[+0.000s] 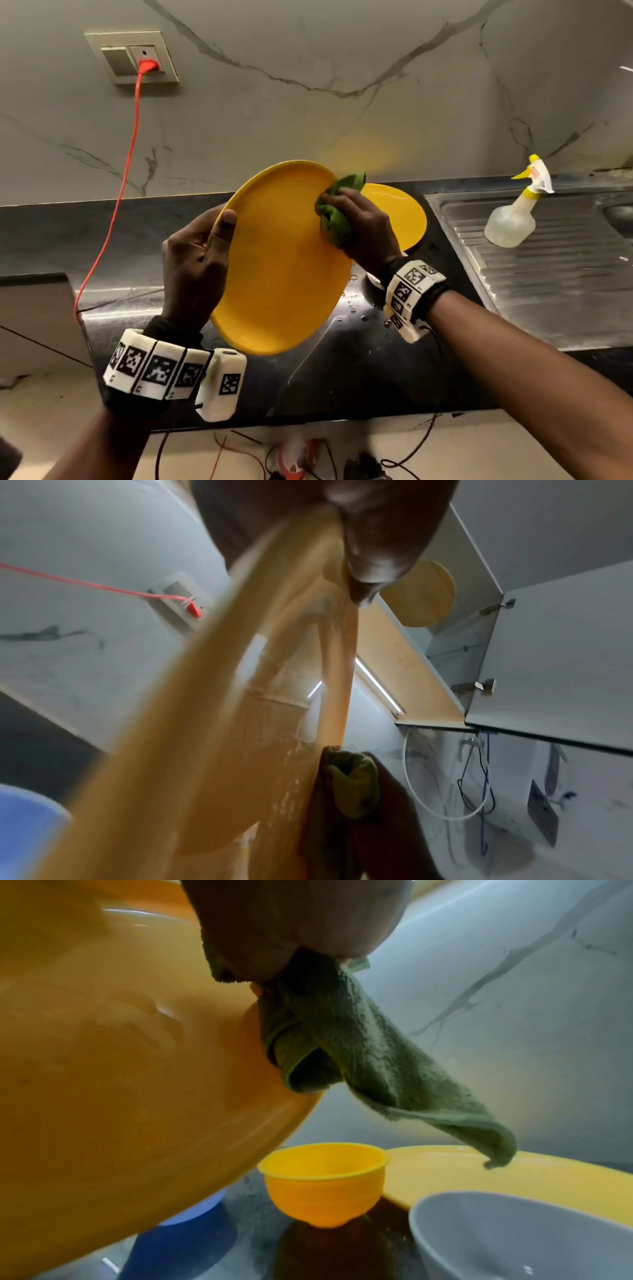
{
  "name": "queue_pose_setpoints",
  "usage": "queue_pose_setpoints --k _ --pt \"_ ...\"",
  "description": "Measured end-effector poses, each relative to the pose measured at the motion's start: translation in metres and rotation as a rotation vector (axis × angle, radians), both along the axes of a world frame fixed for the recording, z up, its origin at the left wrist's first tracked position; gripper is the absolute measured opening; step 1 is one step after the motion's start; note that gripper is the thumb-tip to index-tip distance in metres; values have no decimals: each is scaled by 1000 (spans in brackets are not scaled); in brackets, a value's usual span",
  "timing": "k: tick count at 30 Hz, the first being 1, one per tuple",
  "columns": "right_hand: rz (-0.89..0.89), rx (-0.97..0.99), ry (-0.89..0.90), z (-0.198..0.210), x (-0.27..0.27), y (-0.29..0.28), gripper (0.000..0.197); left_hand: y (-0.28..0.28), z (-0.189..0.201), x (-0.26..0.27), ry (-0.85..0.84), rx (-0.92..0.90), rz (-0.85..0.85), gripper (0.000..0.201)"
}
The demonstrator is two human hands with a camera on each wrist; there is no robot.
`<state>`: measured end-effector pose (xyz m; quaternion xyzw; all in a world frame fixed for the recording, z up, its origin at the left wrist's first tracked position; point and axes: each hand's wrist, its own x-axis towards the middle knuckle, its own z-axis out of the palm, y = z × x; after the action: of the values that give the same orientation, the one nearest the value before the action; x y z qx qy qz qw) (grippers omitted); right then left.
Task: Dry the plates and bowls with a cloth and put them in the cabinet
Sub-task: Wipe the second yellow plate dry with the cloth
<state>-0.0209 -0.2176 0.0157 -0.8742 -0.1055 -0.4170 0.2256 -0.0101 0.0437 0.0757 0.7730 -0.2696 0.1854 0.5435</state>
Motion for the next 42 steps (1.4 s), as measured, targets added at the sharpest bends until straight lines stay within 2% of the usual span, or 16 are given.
queue_pose_setpoints --k 2,5,8,10,13,17,21,25,28,30,33,35,38,40,42 --pt "-2 -16 60 -15 -4 0 45 2 -1 -1 8 -17 -8 54" --pt "-20 78 148 -25 -8 6 47 3 -2 -2 8 -67 -12 54" --pt "-41 160 241 -34 -23 16 39 3 1 2 -25 -98 -14 35" --pt "-35 135 310 -44 -33 23 42 2 5 3 -41 -88 -23 20" --pt "-35 116 339 -57 -41 35 33 1 7 4 -65 -86 -10 24" --pt "8 139 355 -65 -50 53 34 -2 8 6 -111 -136 -4 21" --pt "169 240 373 -55 -64 86 34 -5 11 7 -131 -159 46 18" --pt "320 317 321 -32 -74 122 44 -8 12 5 -99 -163 45 33" --pt "387 340 279 -13 -69 138 54 -14 11 -1 -38 -216 29 36" --pt "400 357 240 -4 -64 144 53 -17 10 -3 -24 -244 25 32" --pt "406 353 227 -4 -63 146 47 -14 9 -1 16 -270 45 29" --pt "428 299 250 -12 -66 141 44 -12 8 0 27 -273 54 37" --pt "426 200 308 -29 -66 118 50 -6 8 1 20 -280 79 41" --pt "360 216 375 -37 -60 95 56 -3 9 2 5 -268 85 39" --pt "240 325 383 -38 -49 72 50 -1 11 3 -8 -256 97 36"
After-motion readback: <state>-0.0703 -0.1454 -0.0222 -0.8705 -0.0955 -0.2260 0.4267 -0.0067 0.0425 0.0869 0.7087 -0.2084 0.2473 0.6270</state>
